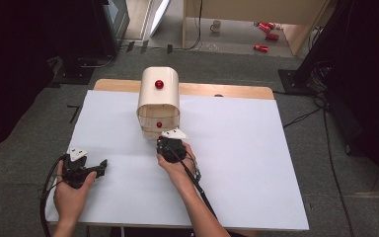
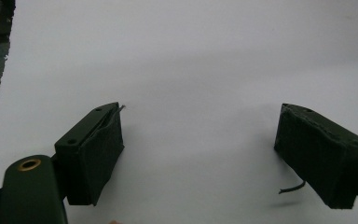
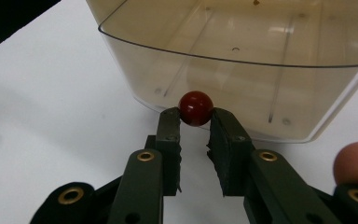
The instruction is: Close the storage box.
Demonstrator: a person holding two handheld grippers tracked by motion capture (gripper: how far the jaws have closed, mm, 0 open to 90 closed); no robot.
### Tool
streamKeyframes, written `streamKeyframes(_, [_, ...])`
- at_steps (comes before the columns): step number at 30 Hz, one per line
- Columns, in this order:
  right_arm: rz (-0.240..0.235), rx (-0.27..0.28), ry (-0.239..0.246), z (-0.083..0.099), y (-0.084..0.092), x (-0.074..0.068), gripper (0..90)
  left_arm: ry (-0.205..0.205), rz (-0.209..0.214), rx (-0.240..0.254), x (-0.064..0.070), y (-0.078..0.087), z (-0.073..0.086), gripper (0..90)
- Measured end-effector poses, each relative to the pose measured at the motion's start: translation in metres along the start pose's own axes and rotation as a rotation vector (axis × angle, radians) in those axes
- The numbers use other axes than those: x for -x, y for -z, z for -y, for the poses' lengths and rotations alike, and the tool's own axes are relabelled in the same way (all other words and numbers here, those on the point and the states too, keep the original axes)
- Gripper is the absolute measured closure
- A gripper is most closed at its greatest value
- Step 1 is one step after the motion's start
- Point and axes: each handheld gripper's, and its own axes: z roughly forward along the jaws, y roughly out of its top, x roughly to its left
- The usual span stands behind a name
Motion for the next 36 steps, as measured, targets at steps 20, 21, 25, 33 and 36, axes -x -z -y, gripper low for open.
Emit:
streamKeyframes(20, [-0.1, -0.028, 0.044, -0.006, 0.026, 0.013, 1.2, -0.001, -0.001, 0.0, 0.0, 0.0, 0.0, 15.2])
streamKeyframes(21, [-0.109, -0.028, 0.044, -0.006, 0.028, 0.015, 0.5, -0.001, 0.0, 0.0, 0.0, 0.0, 0.0, 15.2])
streamKeyframes(25, [-0.094, -0.02, 0.048, -0.004, 0.036, 0.022, 0.0, -0.001, 0.0, 0.0, 0.0, 0.0, 0.0, 15.2])
streamKeyframes(33, [-0.051, -0.019, 0.057, 0.001, 0.054, 0.042, 0.0, -0.001, -0.001, 0.0, 0.0, 0.0, 0.0, 15.2])
streamKeyframes(36, [-0.035, -0.015, 0.048, 0.003, 0.06, 0.051, 0.0, -0.001, -0.001, 0.001, 0.0, 0.0, 0.0, 15.2])
